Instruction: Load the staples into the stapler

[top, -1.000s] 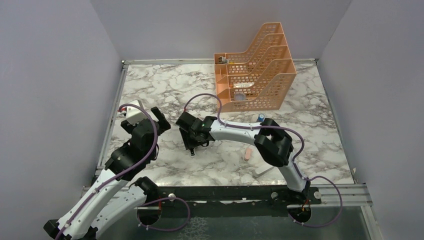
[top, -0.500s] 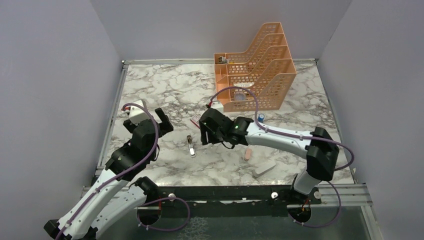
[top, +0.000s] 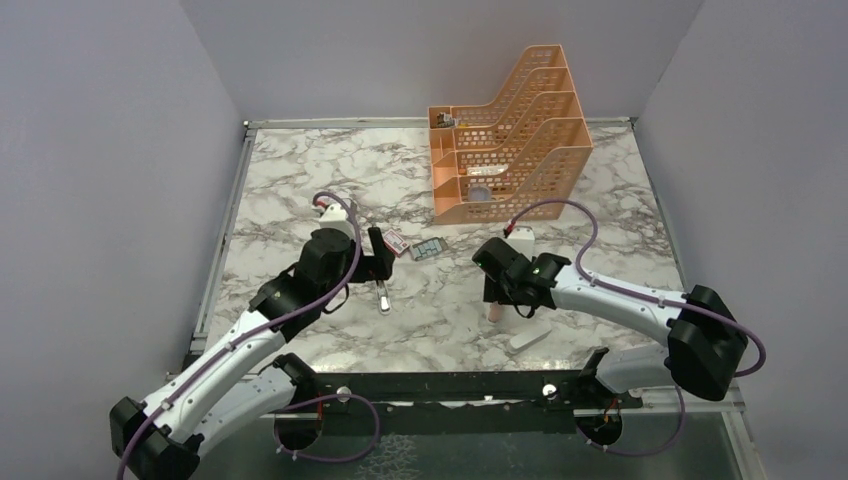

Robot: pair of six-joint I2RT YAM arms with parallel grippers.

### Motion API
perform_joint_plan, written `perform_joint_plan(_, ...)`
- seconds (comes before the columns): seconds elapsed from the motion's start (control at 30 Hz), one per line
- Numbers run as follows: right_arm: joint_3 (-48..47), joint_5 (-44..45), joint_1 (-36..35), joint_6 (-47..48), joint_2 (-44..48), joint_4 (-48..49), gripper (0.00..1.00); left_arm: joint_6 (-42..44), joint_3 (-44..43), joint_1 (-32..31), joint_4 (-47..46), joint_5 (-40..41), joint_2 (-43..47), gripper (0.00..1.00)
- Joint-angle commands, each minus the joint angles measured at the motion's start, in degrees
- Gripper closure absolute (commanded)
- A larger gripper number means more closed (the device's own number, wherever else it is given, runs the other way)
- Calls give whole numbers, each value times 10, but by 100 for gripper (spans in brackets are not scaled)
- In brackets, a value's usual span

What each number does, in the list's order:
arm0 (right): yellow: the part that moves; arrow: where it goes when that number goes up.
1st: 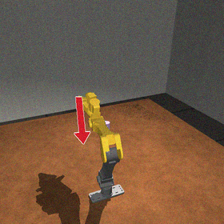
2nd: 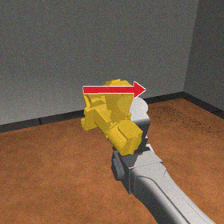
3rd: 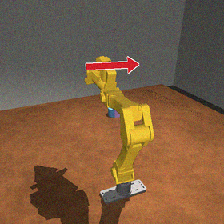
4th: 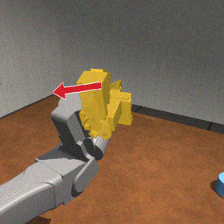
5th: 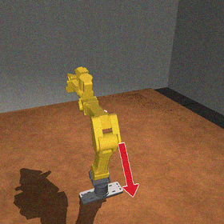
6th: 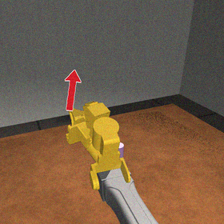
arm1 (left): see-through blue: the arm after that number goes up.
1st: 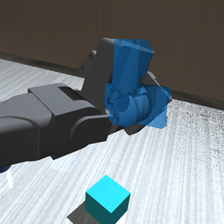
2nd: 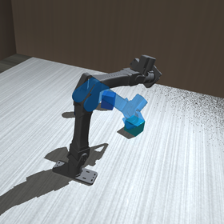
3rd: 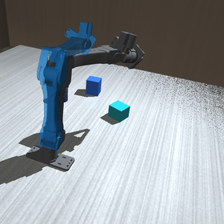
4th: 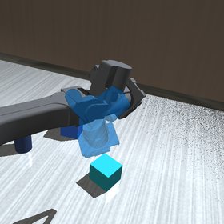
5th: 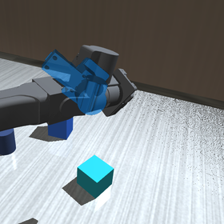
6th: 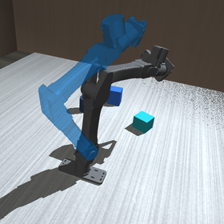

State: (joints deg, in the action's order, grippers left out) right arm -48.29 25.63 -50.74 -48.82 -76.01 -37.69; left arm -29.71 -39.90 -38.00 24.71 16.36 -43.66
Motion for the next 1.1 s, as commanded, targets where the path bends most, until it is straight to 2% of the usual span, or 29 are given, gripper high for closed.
perform_joint_plan(0.0,40,-32,3,-19,9,18,43,-25,-11,-1,-113,-139,-52,9)
perform_joint_plan(0.2,65,-89,4,-7,7,68,45,-37,-84,-4,-137,-183,-166,16)
perform_joint_plan(0.3,63,-99,3,-13,-7,57,44,-41,-97,-8,-138,-187,-202,16)
perform_joint_plan(0.47,80,-104,3,-32,1,42,45,-47,-82,-15,-163,-203,-234,16)
perform_joint_plan(0.77,49,-132,4,-36,7,-28,47,-57,-45,-24,-263,-228,-291,16)
perform_joint_plan(0.93,37,-140,4,-35,10,-23,62,-54,-38,-25,-292,-238,-315,17)
perform_joint_plan(1.0,29,-143,4,-31,6,-17,73,-59,-34,-25,-305,-245,-326,17)
perform_joint_plan(1.07,28,-142,4,-33,7,-8,79,-67,-23,-27,-329,-256,-337,17)
